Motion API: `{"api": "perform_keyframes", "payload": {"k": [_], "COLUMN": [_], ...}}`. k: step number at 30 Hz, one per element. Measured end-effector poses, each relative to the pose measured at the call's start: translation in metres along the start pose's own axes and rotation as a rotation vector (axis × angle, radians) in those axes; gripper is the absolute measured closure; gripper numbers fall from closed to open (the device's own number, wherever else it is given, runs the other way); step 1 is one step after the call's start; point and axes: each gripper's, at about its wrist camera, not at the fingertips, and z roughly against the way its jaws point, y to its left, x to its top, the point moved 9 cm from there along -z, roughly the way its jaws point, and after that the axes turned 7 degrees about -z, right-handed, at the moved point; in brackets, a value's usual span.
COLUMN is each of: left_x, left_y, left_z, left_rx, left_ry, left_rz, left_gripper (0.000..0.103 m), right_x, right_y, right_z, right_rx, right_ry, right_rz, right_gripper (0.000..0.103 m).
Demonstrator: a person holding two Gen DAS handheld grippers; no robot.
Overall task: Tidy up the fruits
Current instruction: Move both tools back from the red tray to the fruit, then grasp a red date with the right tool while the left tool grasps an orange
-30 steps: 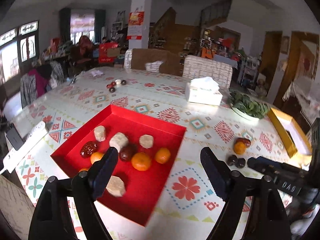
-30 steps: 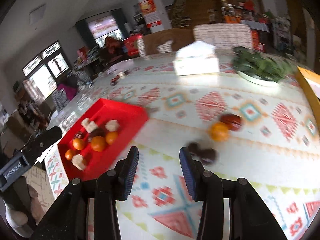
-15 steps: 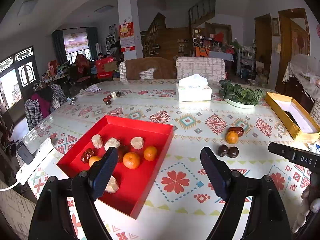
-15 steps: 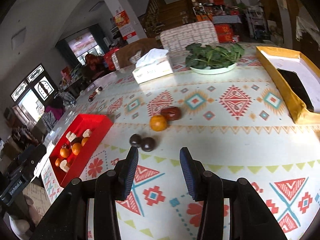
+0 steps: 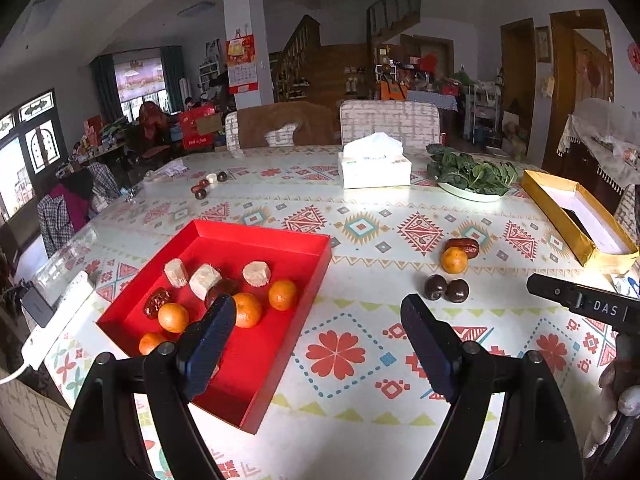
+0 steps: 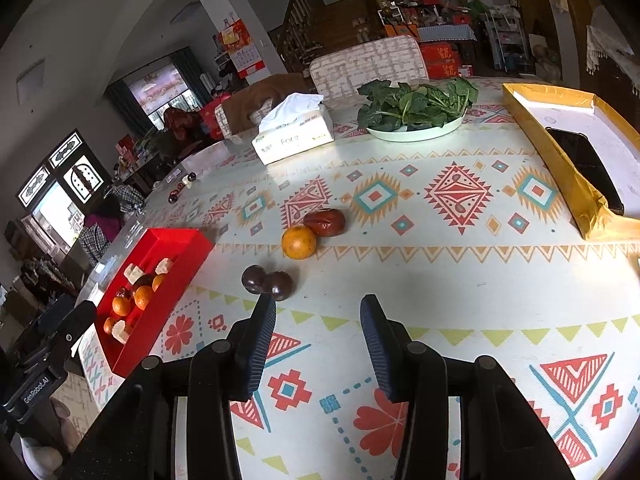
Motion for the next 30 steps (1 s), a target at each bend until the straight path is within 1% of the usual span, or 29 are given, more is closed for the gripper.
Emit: {"api": "perform_keyframes", "payload": {"k": [7, 15, 17, 20, 23, 26, 28, 30], "left_x": [-0.011, -0.016, -0.017, -0.017, -0.017, -0.018, -0.019, -0.018], "left_y": [0.011, 0.016, 0.017, 0.017, 0.019, 0.020, 0.022, 0.022], "left_z": [-0.015, -0.030, -0.033, -0.035, -0.038, -0.040, -0.042, -0.045], "left_rx": [-0.041, -0.066, -0.070, -0.072, -0.083, -0.083, -0.086, -0.089], "left_ry": [0.043, 0.074, 0.080, 0.079, 0.077, 0.080, 0.083, 0.086], "left_rz": [0.057, 0.079, 0.079, 0.081, 0.089, 0.090, 0.094, 0.094], "left_gripper": [0.019, 0.019, 0.019, 0.019, 0.019, 0.019, 0.019, 0.019], "right_x": [0.009, 0.036, 0.044, 0.060, 0.070, 0.071, 0.067, 0.065], "right_y": [0.000, 0.001, 0.002, 0.000, -0.001, 0.001, 0.002, 0.007], "right_z": [-0.022, -0.064, -0.074, -0.087, -0.104, -0.122, -0.130, -0.132], "right_rx": [-0.011, 0.027, 0.028, -0.014, -0.064, -0.090, -0.092, -0.105], "right_ry": [0.039, 0.102, 0.106, 0.086, 0.094, 0.129, 0.154, 0.158], "right_rz": [-0.009, -0.097, -0.120, -0.125, -0.101, -0.077, -0.065, -0.034], "right_gripper": [0.055, 0.054, 0.054, 0.054, 0.052, 0.050, 0.050, 0.050]}}
